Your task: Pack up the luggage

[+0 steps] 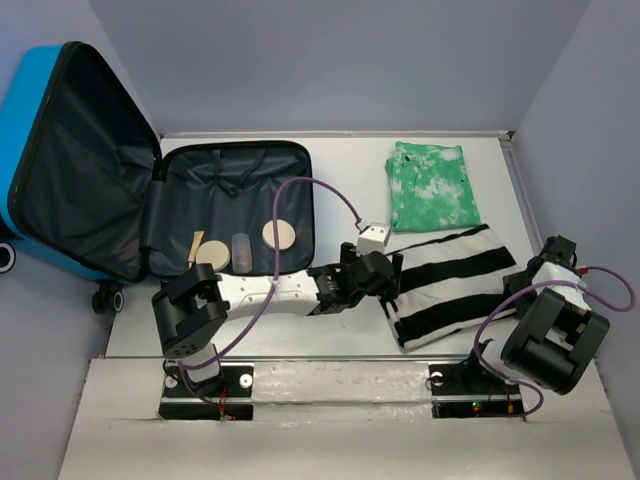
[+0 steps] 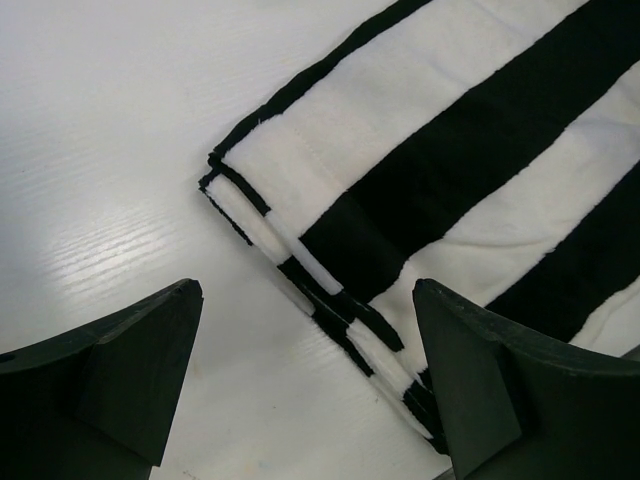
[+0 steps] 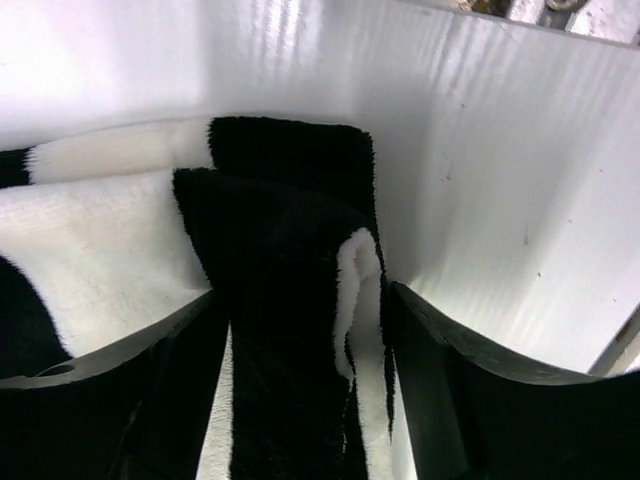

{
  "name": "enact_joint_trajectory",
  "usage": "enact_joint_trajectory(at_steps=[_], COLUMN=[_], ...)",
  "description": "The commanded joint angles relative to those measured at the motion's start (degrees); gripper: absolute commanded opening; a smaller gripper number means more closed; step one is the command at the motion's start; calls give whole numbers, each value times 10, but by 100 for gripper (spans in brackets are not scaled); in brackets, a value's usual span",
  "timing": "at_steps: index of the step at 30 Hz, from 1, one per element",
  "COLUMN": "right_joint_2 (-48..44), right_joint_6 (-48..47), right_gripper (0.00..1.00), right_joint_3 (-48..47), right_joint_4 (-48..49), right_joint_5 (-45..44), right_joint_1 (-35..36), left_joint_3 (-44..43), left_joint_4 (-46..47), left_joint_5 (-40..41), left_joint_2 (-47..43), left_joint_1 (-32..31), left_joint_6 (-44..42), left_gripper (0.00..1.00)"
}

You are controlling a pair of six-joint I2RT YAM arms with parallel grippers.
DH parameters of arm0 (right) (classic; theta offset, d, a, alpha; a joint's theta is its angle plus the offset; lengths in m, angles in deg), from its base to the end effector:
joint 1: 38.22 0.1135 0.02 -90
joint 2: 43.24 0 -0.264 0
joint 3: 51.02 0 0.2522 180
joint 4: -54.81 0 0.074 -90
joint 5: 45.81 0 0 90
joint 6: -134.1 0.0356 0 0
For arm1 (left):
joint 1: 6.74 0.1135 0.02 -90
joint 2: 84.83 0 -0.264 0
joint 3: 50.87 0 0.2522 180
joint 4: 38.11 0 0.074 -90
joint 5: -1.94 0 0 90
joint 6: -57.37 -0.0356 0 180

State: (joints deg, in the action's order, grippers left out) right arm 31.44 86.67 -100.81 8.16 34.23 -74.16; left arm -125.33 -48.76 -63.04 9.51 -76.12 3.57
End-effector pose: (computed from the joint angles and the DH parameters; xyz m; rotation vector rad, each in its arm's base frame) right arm 0.1693 -0.1303 0.1585 1.8040 2.1449 -0.2175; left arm 0.1439 -0.3398 0.2370 0.3450 2.0916 -0.6745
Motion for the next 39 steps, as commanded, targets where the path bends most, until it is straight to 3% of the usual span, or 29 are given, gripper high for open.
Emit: enact_joint_trajectory(at_steps=[1, 6, 13, 18, 21, 25, 28, 35, 38, 39], right_joint_2=[30, 31, 38, 43, 41, 37, 33, 10, -2, -8], right_joint_6=[9, -6, -28, -37, -38, -36, -36, -46, -52, -54], right_gripper=[68, 62, 71, 62, 48, 46, 36, 15, 11, 9], right_joint_3=[39, 43, 34, 34, 36, 38, 41, 54, 51, 52], right_joint_4=[135, 155, 161, 163, 163, 163, 165, 180, 181, 180], right_joint_5=[56, 55, 72, 73, 76, 82, 88, 95, 115, 115], right_joint_1=[-3, -3, -3, -3, -3, -3, -3, -3, -3, -3], left_joint_3=[-51, -68, -86, -92, -106, -120, -121, -106, -101, -99], left_joint_4=[-11, -17, -14, -6, 8, 26, 38, 90, 101, 104], left_joint_5=[41, 26, 11, -12, -35, -54, -57, -68, -82, -90], left_joint_2=[29, 73, 115, 144, 164, 199, 209, 214, 218, 218], left_joint_1=[5, 26, 36, 52, 61, 72, 73, 74, 73, 74], left_joint_6=[-13, -13, -24, -27, -33, -39, -43, -46, -45, -45], left_gripper=[99, 99, 99, 99, 99, 99, 99, 84, 71, 60])
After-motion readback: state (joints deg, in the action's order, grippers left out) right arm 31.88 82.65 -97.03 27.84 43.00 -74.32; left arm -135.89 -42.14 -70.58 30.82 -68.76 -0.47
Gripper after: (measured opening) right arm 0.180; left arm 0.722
